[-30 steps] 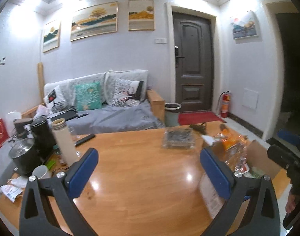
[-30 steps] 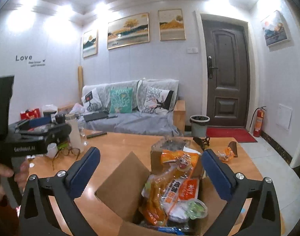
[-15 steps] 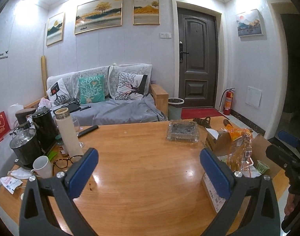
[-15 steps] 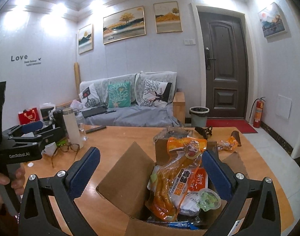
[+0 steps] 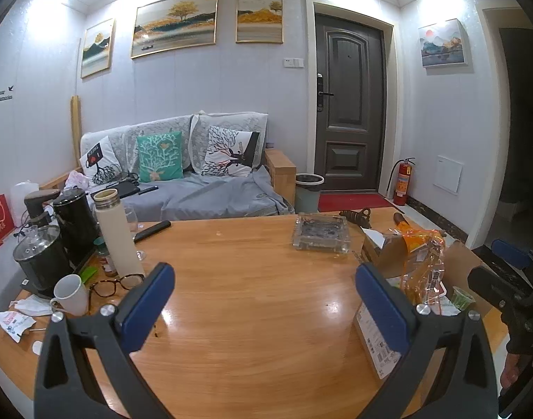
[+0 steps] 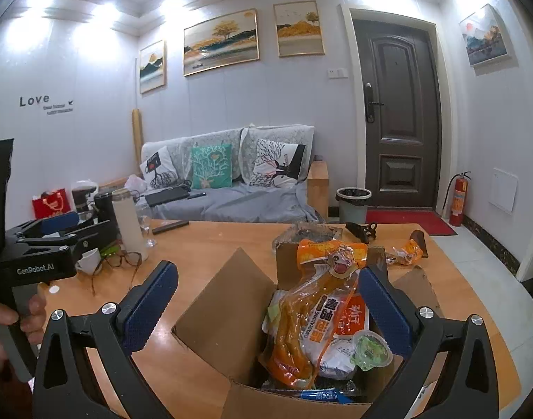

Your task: Organize snacks

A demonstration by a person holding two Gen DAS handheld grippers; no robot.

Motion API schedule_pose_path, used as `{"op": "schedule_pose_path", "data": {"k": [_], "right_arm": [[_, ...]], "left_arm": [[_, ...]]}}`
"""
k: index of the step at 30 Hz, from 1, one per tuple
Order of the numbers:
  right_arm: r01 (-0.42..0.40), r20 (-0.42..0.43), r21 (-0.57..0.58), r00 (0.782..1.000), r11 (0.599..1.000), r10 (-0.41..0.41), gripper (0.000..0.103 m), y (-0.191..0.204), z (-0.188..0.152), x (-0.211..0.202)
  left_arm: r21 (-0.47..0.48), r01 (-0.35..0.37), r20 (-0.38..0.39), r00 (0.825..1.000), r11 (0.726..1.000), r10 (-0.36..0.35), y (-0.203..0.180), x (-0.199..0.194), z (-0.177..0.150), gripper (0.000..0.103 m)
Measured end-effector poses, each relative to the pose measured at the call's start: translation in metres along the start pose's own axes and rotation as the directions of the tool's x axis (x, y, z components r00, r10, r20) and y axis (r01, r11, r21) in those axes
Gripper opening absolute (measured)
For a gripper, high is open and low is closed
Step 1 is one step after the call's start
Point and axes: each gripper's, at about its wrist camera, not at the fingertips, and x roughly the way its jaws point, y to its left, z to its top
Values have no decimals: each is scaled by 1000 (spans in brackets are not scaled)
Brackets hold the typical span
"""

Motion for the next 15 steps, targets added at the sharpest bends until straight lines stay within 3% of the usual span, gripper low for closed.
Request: {"op": "schedule_pose_path", "data": {"k": [15], "right_arm": [[-1, -7, 2, 1000, 1000, 1, 103, -2, -3, 0]], "left_arm": [[-3, 19, 16, 1000, 1000, -19, -4, -3, 2, 102]]}}
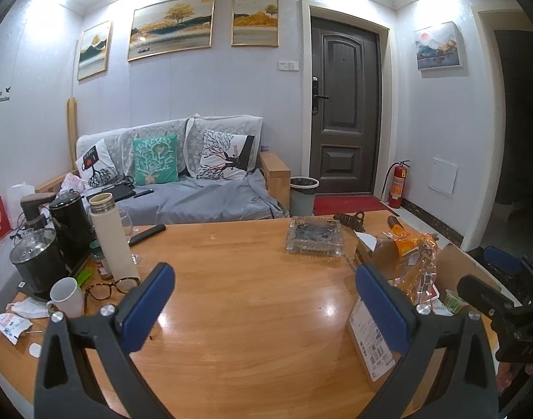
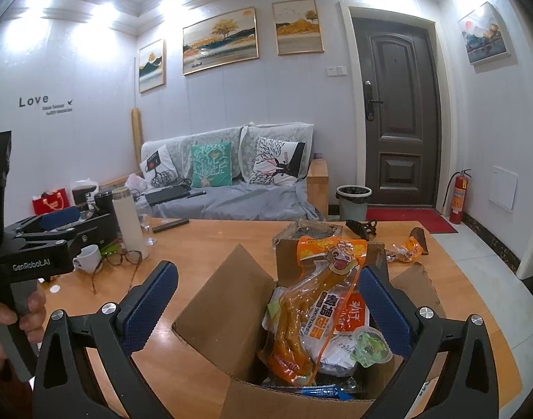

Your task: Organize snacks

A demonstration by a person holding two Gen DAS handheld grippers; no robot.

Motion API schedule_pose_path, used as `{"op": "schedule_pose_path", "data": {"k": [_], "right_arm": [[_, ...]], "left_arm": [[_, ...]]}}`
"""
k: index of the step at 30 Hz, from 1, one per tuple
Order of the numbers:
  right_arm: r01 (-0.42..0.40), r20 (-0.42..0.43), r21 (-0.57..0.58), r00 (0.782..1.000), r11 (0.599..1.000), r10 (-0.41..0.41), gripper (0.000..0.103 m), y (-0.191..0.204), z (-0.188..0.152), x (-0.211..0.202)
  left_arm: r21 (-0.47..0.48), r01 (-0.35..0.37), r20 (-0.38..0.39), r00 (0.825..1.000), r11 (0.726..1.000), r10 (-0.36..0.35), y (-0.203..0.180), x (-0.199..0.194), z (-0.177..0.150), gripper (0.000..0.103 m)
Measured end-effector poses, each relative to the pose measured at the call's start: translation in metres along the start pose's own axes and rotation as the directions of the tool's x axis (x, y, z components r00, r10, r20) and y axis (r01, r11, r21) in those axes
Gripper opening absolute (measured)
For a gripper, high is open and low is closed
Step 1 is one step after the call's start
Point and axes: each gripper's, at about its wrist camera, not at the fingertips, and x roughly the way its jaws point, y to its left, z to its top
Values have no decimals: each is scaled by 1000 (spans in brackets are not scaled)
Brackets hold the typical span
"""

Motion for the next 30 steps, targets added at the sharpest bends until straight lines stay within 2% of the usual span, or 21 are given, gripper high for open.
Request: {"op": "schedule_pose_path", "data": {"k": [30], "right_arm": [[13, 9, -38, 1000, 999, -12, 103, 14, 0, 1]], "left_arm": [[-13, -7, -6, 1000, 1000, 7, 7, 1, 0, 102]]}}
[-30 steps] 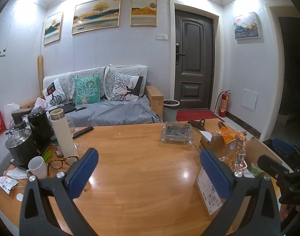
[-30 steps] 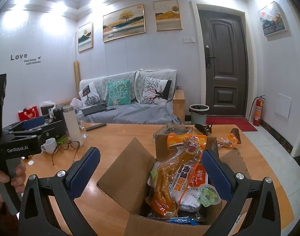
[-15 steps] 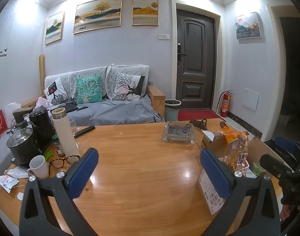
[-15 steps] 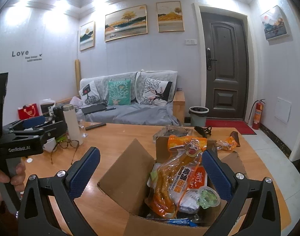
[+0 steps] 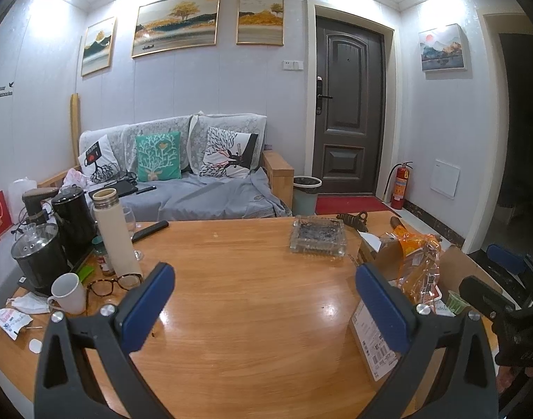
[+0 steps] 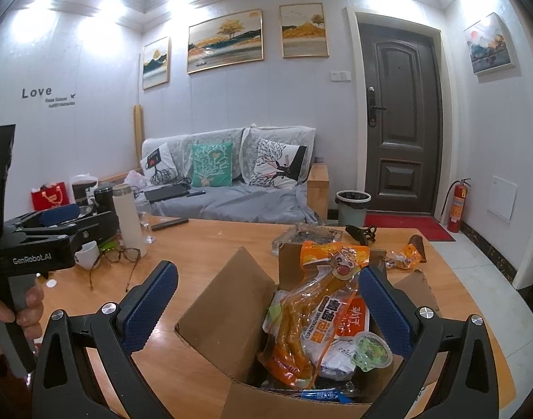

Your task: Organize snacks

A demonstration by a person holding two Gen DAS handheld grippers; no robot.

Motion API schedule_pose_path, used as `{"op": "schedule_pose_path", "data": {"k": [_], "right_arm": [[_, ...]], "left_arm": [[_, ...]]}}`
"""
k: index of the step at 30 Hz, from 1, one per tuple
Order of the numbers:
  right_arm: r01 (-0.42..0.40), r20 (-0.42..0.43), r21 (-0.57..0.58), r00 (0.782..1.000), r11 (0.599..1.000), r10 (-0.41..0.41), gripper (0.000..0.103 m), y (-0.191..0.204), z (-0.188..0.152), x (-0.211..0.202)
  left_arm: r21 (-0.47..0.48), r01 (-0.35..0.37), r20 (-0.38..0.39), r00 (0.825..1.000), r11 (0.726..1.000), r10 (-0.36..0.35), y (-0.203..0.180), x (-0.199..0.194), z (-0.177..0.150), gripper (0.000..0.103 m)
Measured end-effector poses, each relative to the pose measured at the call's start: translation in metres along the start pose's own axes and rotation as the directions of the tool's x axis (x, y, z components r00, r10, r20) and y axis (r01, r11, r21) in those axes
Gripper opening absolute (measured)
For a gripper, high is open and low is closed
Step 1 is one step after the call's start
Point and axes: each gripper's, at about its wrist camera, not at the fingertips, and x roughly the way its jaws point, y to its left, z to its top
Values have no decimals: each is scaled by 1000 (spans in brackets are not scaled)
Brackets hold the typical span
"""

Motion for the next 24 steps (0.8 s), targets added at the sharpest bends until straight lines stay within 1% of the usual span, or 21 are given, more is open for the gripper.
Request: {"op": "schedule_pose_path", "data": {"k": [24], "right_arm": [[-2, 1, 3, 1000, 1000, 2, 103, -1, 1, 0]], "left_arm": [[0, -7, 6, 1000, 1000, 7, -5, -4, 0, 102]]}}
